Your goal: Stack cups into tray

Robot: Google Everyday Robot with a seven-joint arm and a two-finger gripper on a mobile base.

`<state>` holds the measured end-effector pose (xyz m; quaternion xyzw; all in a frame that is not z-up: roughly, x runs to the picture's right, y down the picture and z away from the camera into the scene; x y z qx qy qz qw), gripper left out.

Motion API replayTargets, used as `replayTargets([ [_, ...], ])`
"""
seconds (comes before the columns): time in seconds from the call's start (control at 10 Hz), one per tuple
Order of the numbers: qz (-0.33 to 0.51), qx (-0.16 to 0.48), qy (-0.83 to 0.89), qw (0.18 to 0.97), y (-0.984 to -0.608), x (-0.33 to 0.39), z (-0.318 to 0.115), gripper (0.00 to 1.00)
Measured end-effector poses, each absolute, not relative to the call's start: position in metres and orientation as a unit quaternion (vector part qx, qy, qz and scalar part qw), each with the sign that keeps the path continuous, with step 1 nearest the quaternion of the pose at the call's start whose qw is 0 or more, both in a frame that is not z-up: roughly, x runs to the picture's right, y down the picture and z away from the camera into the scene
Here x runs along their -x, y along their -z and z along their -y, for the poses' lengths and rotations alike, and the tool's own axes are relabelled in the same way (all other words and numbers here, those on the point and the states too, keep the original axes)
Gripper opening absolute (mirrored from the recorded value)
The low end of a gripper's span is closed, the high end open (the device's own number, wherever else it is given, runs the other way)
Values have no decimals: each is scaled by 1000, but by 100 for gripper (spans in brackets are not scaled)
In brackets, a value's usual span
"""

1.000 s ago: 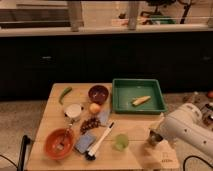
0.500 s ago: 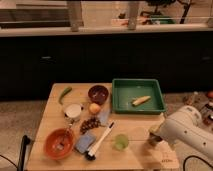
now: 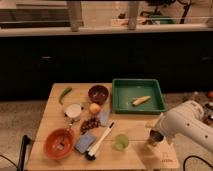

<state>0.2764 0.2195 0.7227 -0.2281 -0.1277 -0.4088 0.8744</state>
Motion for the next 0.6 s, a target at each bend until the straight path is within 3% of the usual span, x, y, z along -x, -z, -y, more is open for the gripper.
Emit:
replayTargets([
  [0.6, 150, 273, 373, 874, -749, -284, -234, 80],
])
